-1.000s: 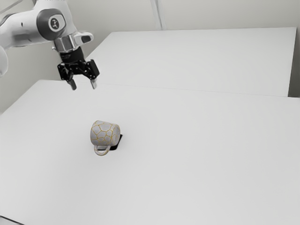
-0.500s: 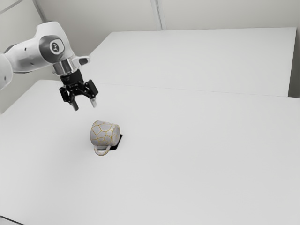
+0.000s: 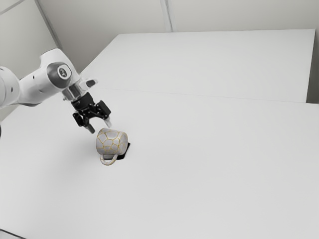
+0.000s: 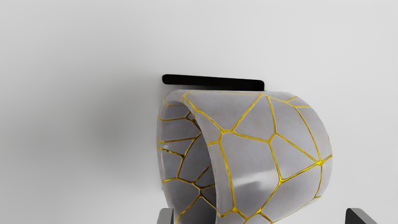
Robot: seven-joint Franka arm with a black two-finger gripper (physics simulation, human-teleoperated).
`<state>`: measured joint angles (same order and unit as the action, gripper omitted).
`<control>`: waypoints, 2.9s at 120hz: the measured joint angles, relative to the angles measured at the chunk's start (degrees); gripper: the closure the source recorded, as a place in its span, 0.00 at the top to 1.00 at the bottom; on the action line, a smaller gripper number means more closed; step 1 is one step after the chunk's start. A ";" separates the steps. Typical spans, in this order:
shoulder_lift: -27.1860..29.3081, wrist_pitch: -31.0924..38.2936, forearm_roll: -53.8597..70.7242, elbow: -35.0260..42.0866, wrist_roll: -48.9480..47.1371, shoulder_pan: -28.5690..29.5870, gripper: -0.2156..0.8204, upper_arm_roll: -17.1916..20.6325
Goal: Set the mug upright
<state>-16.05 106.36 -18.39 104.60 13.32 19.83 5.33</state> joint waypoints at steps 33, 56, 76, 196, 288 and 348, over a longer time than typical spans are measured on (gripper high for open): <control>-1.94 4.94 -7.98 1.55 5.94 1.05 0.79 0.00; -2.47 6.09 -12.53 4.11 9.63 1.46 0.79 0.02; -2.53 6.54 -18.72 5.76 13.58 1.78 0.79 0.01; 10.71 6.61 -19.06 9.23 26.46 -4.21 0.09 0.78; 27.72 26.83 10.61 33.84 8.61 -17.20 0.09 3.12; 27.17 45.71 15.53 43.66 3.72 -17.77 0.09 3.33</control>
<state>11.11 152.06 -2.86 148.26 17.04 2.06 8.66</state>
